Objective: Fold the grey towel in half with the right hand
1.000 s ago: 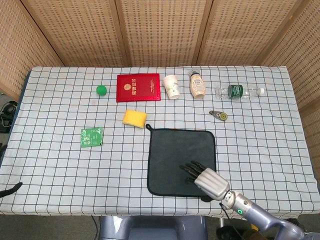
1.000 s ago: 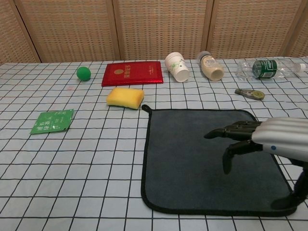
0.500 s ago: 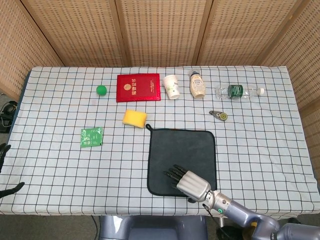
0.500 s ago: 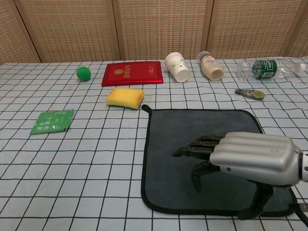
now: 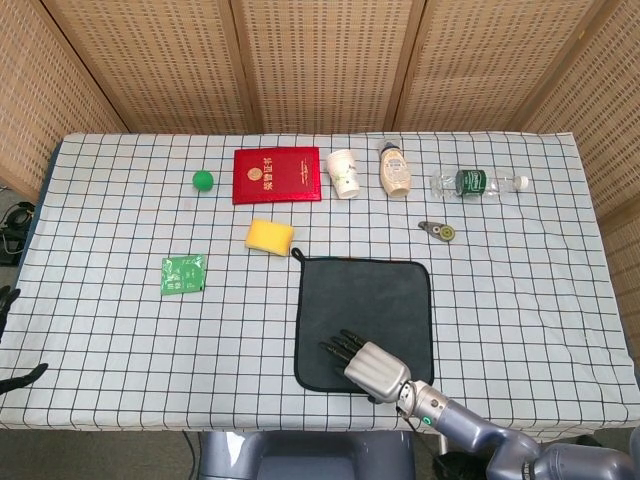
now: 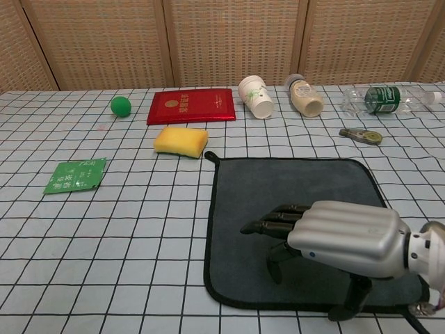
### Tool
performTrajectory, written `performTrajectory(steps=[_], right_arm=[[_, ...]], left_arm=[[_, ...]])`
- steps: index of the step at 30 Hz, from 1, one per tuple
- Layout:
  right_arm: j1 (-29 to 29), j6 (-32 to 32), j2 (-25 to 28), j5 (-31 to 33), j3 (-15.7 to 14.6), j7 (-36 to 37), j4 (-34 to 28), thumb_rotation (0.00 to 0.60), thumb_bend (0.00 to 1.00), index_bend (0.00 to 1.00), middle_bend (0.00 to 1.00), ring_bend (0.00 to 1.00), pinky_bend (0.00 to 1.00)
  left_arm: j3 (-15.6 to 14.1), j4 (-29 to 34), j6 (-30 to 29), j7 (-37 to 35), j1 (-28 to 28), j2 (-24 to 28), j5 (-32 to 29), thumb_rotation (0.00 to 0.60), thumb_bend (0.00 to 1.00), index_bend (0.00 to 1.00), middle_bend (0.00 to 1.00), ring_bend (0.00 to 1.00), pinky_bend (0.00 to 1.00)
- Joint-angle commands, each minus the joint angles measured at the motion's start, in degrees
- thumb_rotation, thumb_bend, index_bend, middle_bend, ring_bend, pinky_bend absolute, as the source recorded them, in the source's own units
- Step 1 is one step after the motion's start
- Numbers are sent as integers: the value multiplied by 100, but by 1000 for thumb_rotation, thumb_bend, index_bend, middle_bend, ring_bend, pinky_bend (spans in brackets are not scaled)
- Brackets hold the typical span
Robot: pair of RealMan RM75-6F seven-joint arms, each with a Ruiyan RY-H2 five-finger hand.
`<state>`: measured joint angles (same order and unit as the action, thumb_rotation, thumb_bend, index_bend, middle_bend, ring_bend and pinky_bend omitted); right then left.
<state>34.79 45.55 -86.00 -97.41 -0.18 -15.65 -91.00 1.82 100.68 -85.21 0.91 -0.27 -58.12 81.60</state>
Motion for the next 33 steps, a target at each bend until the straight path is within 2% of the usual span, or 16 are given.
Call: performTrajectory(steps=[1, 11, 19, 29, 33], right_arm=[[23, 39, -70, -14, -34, -72, 102, 600, 273, 426, 0, 0, 0], [68, 185, -164, 0, -177, -92, 308, 600, 282, 421, 0, 0, 0], [82, 369, -223, -51, -247, -119, 407, 600, 468, 419, 0, 0, 0], [112, 520, -190, -105, -342, -40, 502, 600, 497, 448, 0, 0, 0], [119, 599, -182, -120, -365, 43, 522, 600, 542, 463, 0, 0, 0]], left_arm=[[-1, 3, 0, 4, 0, 0, -2, 600, 0, 0, 0, 0, 0], [-6, 13, 2, -60, 2, 29, -4, 600, 0, 0, 0, 0, 0], [-8, 6, -21, -102, 10, 39, 15, 600, 0, 0, 0, 0, 0], [-23, 10, -10, -81, 4, 29, 33, 600, 0, 0, 0, 0, 0], [-26, 14, -13, -72, 3, 26, 40, 600, 0, 0, 0, 0, 0]])
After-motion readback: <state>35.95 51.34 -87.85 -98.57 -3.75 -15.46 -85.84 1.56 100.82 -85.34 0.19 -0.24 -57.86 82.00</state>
